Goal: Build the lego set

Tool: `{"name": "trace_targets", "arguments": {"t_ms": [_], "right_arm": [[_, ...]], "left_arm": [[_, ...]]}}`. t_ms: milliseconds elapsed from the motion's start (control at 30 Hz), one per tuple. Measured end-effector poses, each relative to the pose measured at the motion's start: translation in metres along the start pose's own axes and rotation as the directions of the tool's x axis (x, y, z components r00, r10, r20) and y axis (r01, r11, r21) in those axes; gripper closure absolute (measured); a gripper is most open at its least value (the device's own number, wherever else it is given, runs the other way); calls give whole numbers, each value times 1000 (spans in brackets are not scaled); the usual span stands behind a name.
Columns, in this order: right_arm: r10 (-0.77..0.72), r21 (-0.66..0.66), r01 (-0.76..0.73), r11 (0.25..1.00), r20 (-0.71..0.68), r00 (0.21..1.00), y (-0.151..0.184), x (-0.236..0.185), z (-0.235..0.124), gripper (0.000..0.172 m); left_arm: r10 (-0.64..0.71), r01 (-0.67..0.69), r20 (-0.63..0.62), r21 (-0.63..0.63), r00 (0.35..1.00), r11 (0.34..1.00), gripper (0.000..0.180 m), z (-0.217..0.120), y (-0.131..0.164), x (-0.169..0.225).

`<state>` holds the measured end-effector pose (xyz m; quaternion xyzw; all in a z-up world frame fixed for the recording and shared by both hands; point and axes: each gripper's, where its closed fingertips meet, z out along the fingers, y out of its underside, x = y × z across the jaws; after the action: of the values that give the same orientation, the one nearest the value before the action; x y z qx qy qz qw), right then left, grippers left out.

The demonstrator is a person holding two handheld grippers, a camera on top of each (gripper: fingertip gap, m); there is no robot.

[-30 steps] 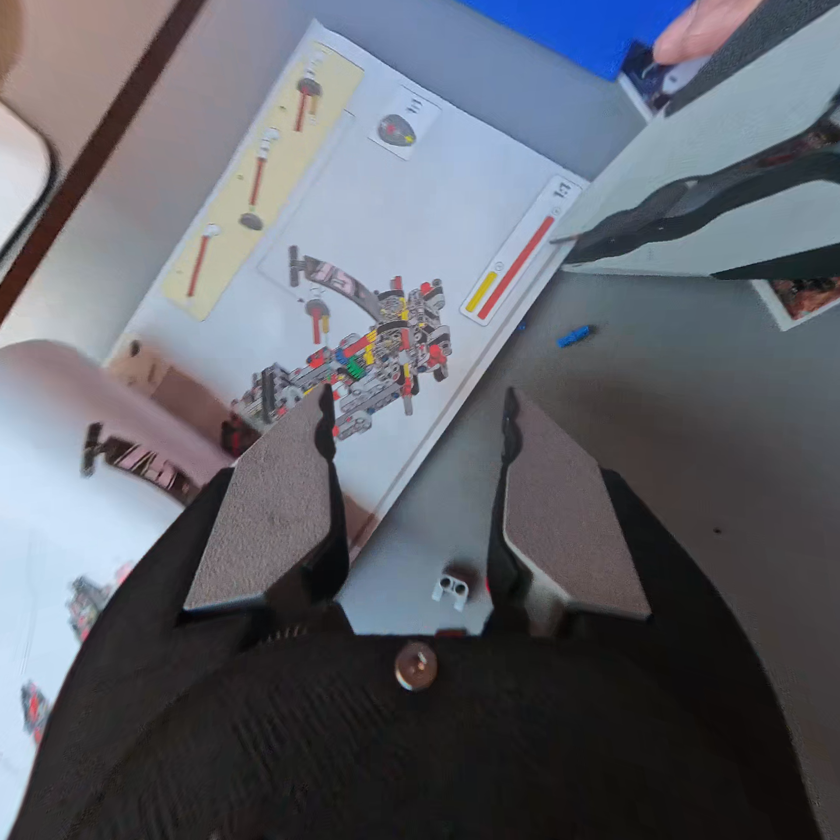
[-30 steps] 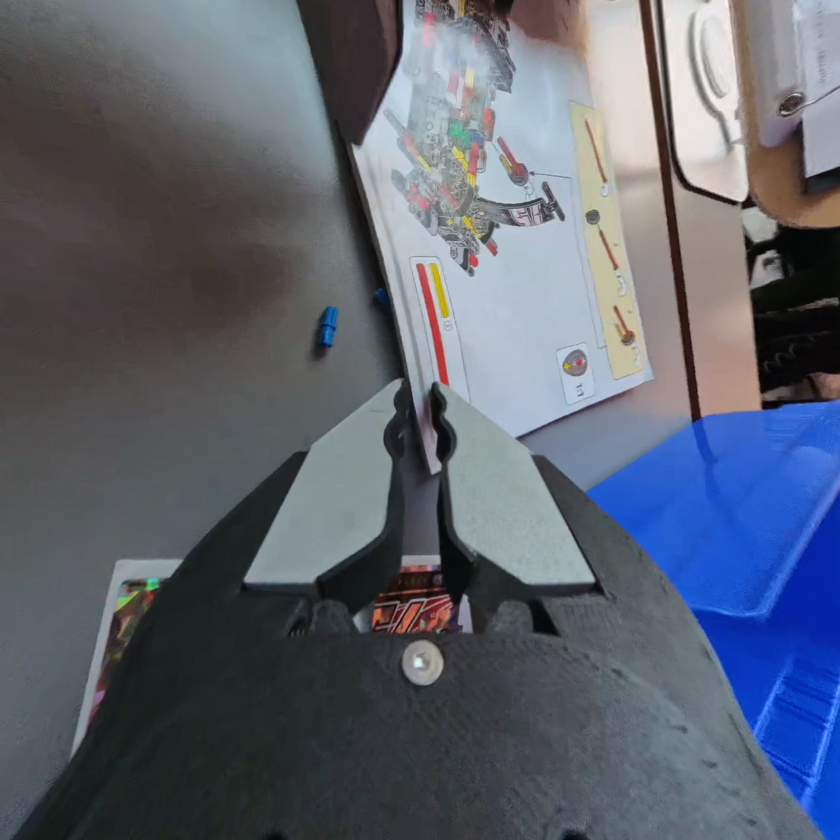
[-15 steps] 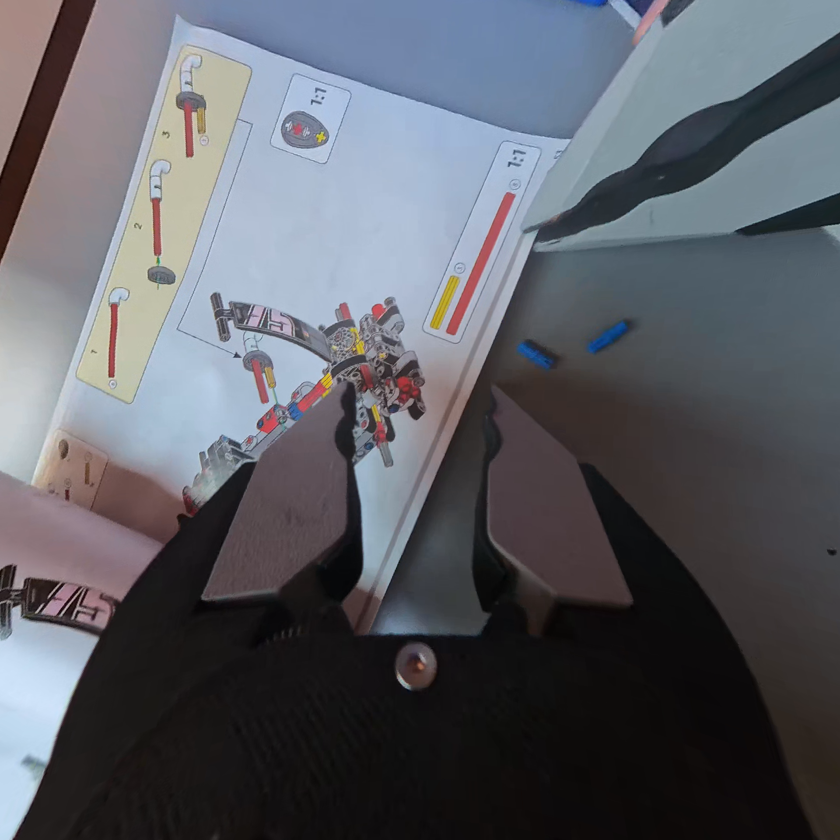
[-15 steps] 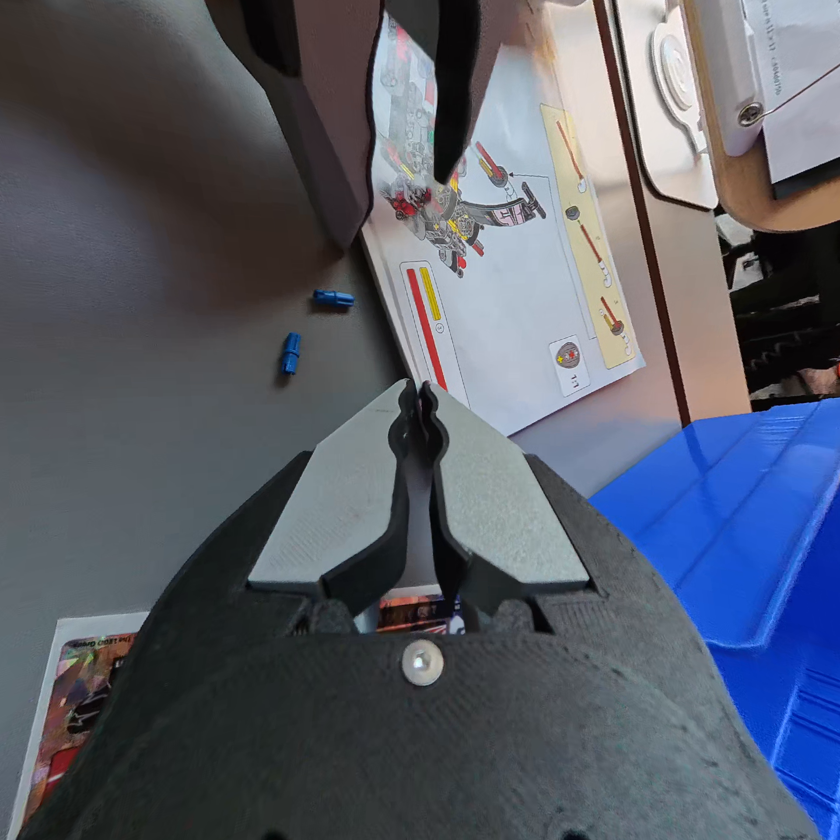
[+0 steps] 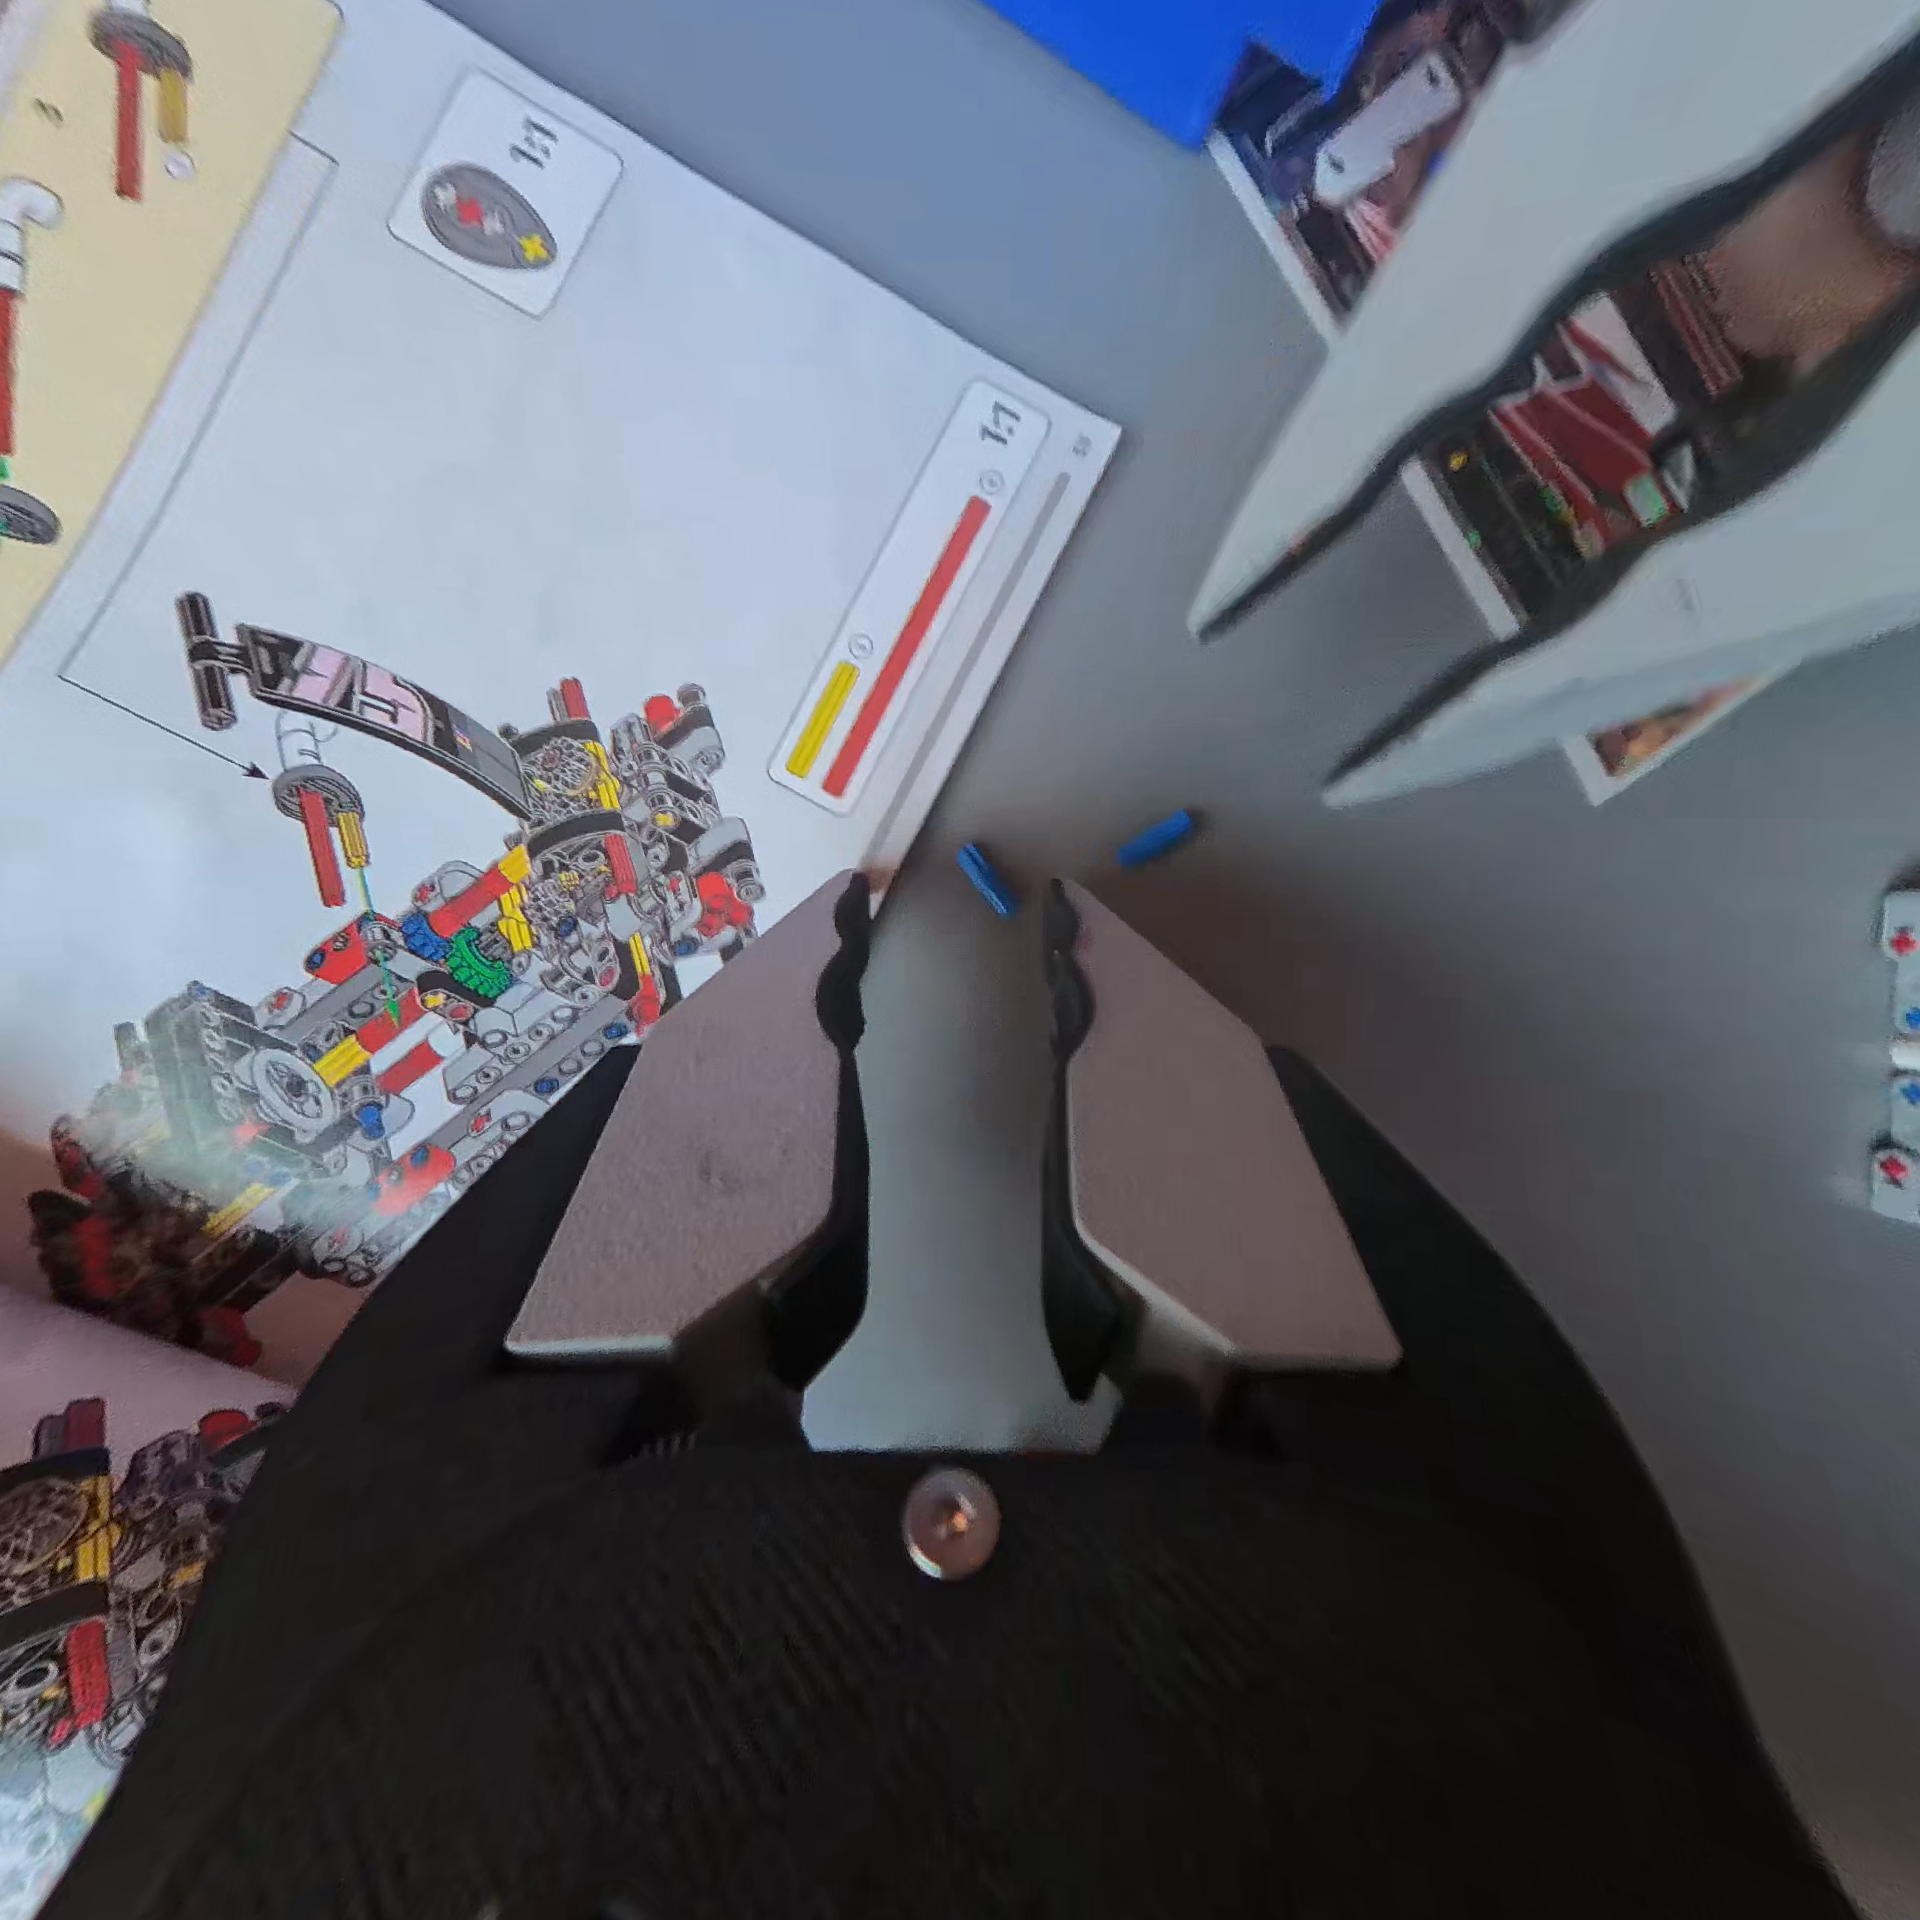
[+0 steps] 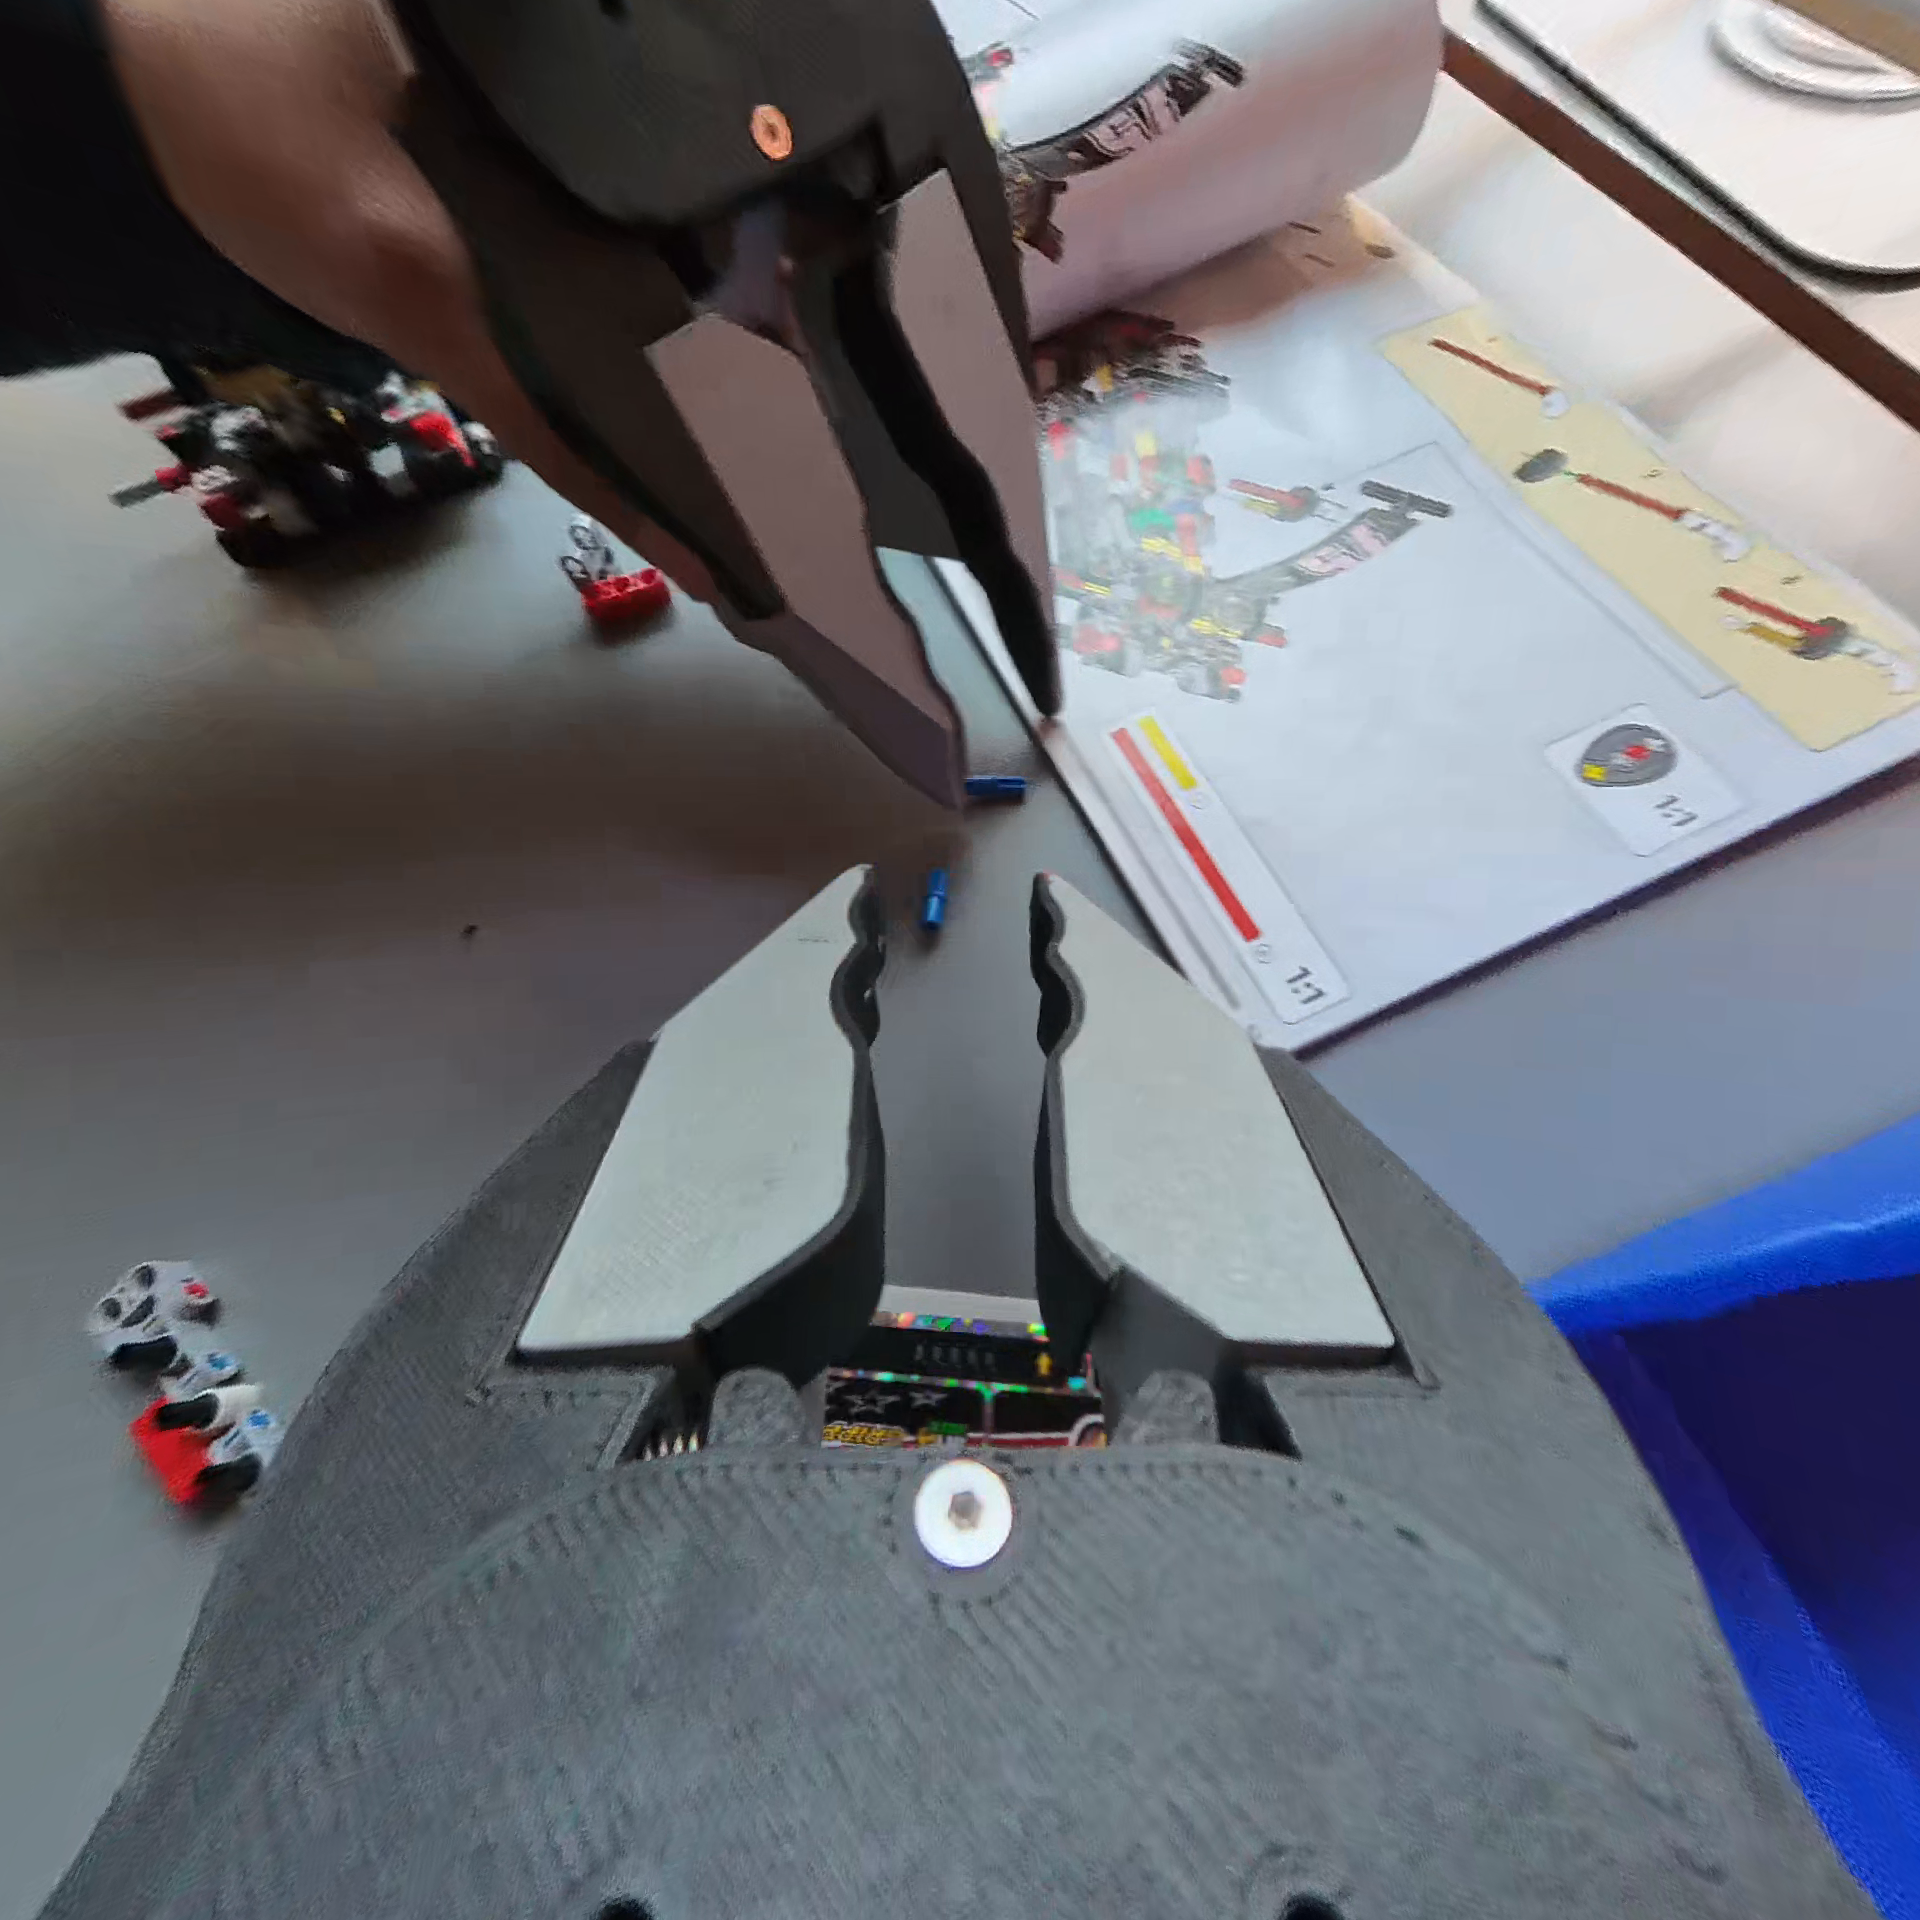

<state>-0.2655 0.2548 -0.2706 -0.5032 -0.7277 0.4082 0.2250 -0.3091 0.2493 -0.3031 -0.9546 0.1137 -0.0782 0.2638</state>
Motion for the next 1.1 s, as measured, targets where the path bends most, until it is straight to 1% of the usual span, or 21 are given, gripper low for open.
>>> {"name": "trace_targets", "arguments": {"t_ms": [67,233,300,333,367,433,533,567,600,633,700,833,900,933,1000,1100], "right_arm": [[-12,-13,12,1000,9,1000,4,-3,3,145],[-122,-106,119,987,-21,992,17,-6,23,144],[-159,-132,153,979,-32,987,19,-8,29,145],[-180,-149,171,974,-53,982,20,-5,32,146],[-197,-155,186,970,-59,979,20,-6,34,151],[-216,-161,206,965,-49,975,20,-8,36,168],[-232,-156,223,962,-40,972,21,-9,35,170],[-228,-154,221,963,-29,973,21,-10,34,170],[-220,-152,215,965,-17,975,22,-12,34,170],[-212,-149,210,966,0,977,23,-14,33,170],[-204,-144,208,968,41,978,24,-21,32,170],[-197,-135,216,967,139,971,23,-42,34,170],[-181,-67,202,977,235,955,14,-59,30,169],[-165,-31,178,983,257,952,8,-62,27,168],[-137,-5,143,990,244,960,0,-57,22,156],[-106,8,106,994,219,970,-3,-47,16,153]], "left_arm": [[-27,27,-15,10,1000,1000,151,2,-4,2],[-66,66,-17,13,998,998,156,3,-6,1],[-71,71,-31,-3,997,997,165,3,-2,4],[-67,66,-32,-27,997,997,167,4,3,6],[-58,58,-22,-14,998,998,167,3,2,7],[-48,48,-16,-14,999,999,163,4,2,9],[-64,64,-32,-19,997,998,161,6,-2,9],[-65,64,-33,-22,997,998,163,6,-3,9],[-59,58,-27,-25,998,998,166,7,-3,8],[-49,48,-23,-32,999,998,175,7,-2,7],[-33,32,-28,-36,999,999,178,6,0,10],[-35,31,-47,-78,998,996,179,-3,17,18],[-30,23,-53,-115,998,993,179,-12,32,24],[-23,18,-39,-127,999,992,179,-17,39,25],[-13,11,-17,-119,1000,993,178,-28,48,27],[-47,43,-40,-84,998,995,173,-46,54,34]]}}
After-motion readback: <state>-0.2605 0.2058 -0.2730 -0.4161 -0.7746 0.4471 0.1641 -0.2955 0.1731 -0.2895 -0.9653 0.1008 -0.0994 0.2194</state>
